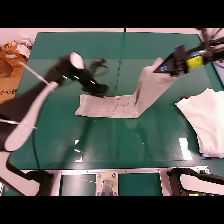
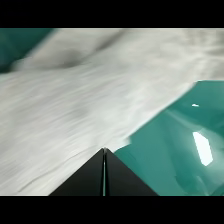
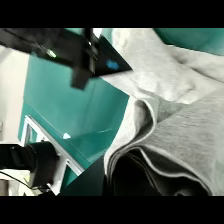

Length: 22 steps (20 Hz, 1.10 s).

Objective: Fold the shirts.

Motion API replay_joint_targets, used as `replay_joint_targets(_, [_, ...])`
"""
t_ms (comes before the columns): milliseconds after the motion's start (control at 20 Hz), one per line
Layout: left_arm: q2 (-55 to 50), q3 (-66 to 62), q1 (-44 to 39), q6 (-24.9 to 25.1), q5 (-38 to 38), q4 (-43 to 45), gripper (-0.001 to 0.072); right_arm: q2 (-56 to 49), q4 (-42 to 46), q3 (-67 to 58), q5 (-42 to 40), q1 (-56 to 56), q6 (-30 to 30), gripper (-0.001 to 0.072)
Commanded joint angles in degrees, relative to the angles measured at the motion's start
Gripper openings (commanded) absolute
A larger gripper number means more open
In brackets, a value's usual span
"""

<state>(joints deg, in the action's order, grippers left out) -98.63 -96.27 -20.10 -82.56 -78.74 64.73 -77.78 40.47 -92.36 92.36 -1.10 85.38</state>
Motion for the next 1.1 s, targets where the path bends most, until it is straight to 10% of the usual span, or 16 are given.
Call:
replay_joint_targets(0, [5.0,-3.7,9.6,0.8,-9.6,8.3,0.002,-0.2,0.0,5.4,-14.1,11.6,4.7,0.001])
replay_joint_targets(300, [8.3,-4.3,18.9,5.1,-9.5,8.4,0.002,-12.6,-0.3,8.5,-48.5,33.0,5.0,0.0012])
replay_joint_targets(500, [8.3,-4.3,20.7,6.1,-9.7,8.7,0.002,-24.2,-5.0,7.5,-61.6,41.7,2.2,0.0515])
replay_joint_targets(650, [8.3,-4.3,20.8,6.6,-9.2,8.6,0.002,-23.6,-4.1,7.3,-51.3,38.8,0.7,0.0432])
replay_joint_targets(750, [8.3,-4.3,20.8,6.6,-8.3,8.6,0.002,-21.5,-2.9,7.3,-43.4,33.4,0.3,0.0])
replay_joint_targets(1050, [8.3,-4.3,20.8,6.4,-8.3,8.6,0.002,-7.6,7.5,15.7,-33.4,13.7,0.0,0.001])
